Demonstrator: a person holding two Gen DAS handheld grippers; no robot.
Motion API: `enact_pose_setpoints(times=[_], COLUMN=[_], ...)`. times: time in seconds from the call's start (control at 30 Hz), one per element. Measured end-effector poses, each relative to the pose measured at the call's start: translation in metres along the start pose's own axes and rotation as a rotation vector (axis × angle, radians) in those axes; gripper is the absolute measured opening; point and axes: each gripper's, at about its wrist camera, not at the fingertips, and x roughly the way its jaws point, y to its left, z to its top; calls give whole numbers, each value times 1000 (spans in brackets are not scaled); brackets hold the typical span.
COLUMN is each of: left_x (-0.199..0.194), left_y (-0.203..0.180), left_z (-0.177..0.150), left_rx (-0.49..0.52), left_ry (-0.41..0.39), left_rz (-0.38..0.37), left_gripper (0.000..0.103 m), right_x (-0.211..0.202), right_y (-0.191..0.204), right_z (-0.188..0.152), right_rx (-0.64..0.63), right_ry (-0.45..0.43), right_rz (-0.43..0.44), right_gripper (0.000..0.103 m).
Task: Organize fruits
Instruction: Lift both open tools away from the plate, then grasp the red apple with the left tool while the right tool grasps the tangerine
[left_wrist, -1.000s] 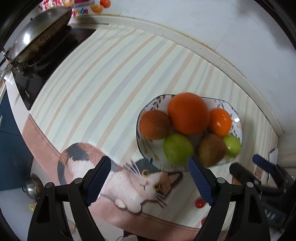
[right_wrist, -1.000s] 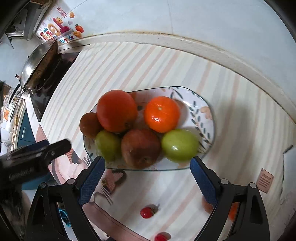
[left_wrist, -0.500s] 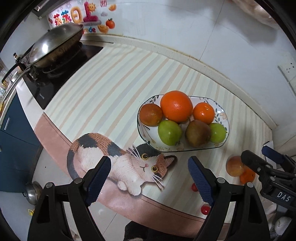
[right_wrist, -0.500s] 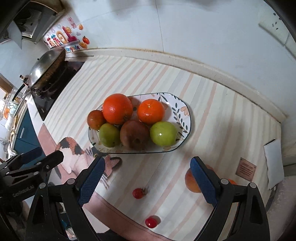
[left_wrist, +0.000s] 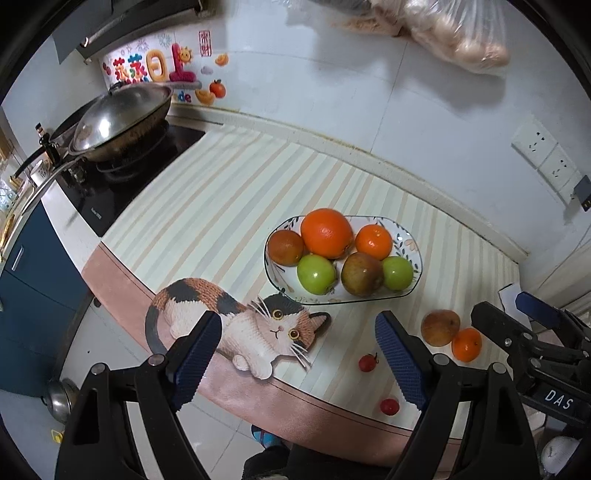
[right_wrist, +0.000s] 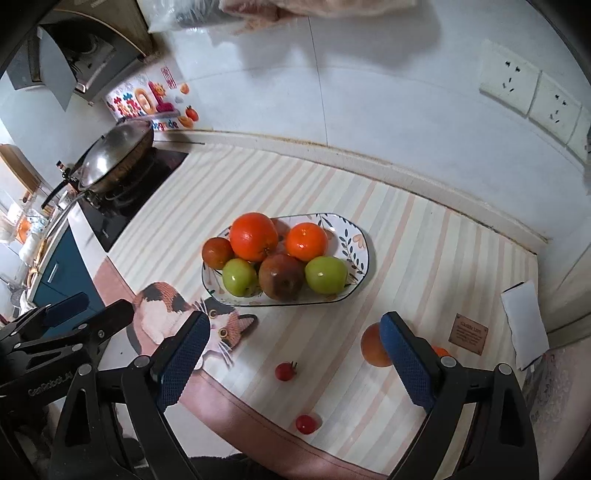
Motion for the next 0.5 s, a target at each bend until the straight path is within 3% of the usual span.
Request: enact_pose_setpoints(times=[0.3, 0.5], left_x=[-13, -7], left_y=[-8, -16], left_z=[-7, -10], left_rx=[19, 26], left_ry=[-32, -18], left_rz=[1, 0], left_gripper=[85, 85], right_x=[-25, -20], right_y=[-4, -21], right_z=[-7, -8], right_rx=[26, 76], right_ry=[-40, -35], right_rz=[14, 27], right_gripper=[95, 95])
